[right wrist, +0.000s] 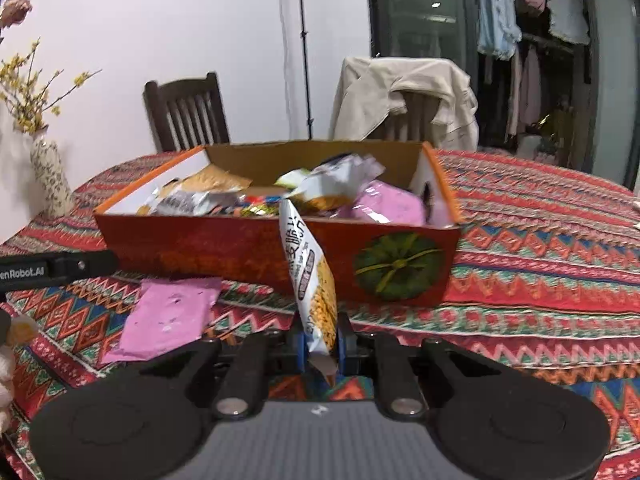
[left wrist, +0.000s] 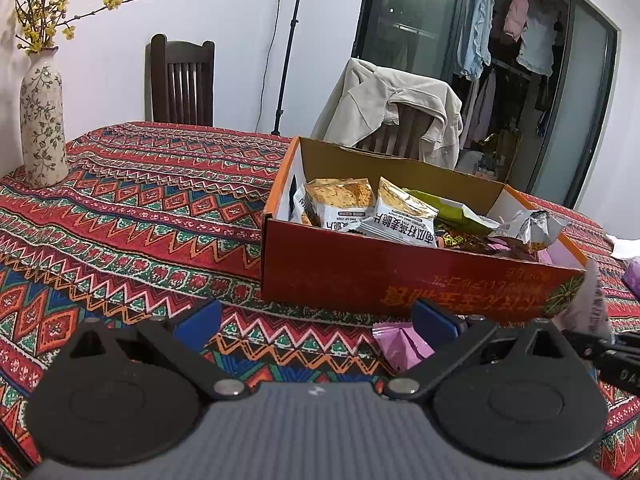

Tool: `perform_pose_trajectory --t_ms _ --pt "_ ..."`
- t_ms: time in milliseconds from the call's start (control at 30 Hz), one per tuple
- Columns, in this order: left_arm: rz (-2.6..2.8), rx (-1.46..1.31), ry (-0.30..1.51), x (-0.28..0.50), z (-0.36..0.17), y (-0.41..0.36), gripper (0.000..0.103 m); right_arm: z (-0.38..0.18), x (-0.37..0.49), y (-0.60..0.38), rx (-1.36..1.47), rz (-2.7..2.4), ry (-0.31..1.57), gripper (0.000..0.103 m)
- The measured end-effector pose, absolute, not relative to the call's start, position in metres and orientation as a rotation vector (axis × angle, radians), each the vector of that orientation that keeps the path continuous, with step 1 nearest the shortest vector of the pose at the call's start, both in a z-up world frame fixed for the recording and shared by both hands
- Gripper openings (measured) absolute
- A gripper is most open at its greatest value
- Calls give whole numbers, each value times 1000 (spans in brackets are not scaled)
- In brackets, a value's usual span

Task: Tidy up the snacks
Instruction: 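Grasp a white oat-cracker packet with the right gripper, then grasp the pink packet with the left gripper while the right holds its packet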

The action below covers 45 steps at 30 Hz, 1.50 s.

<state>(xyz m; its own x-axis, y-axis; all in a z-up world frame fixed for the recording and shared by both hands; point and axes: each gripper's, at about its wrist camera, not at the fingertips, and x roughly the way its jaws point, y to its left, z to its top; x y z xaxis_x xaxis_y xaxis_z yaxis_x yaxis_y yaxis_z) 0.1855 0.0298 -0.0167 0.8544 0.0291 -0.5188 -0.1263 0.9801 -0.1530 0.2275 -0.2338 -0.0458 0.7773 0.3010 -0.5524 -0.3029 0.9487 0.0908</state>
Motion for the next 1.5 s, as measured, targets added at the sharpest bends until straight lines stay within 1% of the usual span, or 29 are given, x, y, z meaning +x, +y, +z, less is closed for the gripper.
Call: perform_pose_trajectory --t_ms 167,267,600,933,1233,1500 --pt "97 -148 555 188 -13 21 103 -48 227 -250 38 298 558 14" --pt "96 -113 564 188 -7 13 103 -53 229 -256 60 298 567 14" --pt "88 -53 639 200 -3 -25 103 -50 220 -264 100 279 510 14" --pt "120 -45 710 212 -17 -45 103 -49 215 -262 91 280 494 14" --pt "118 6 736 218 -30 -73 103 -50 214 -262 96 272 494 14" --pt "134 -10 762 216 -43 -72 103 -49 214 -262 89 282 498 14"
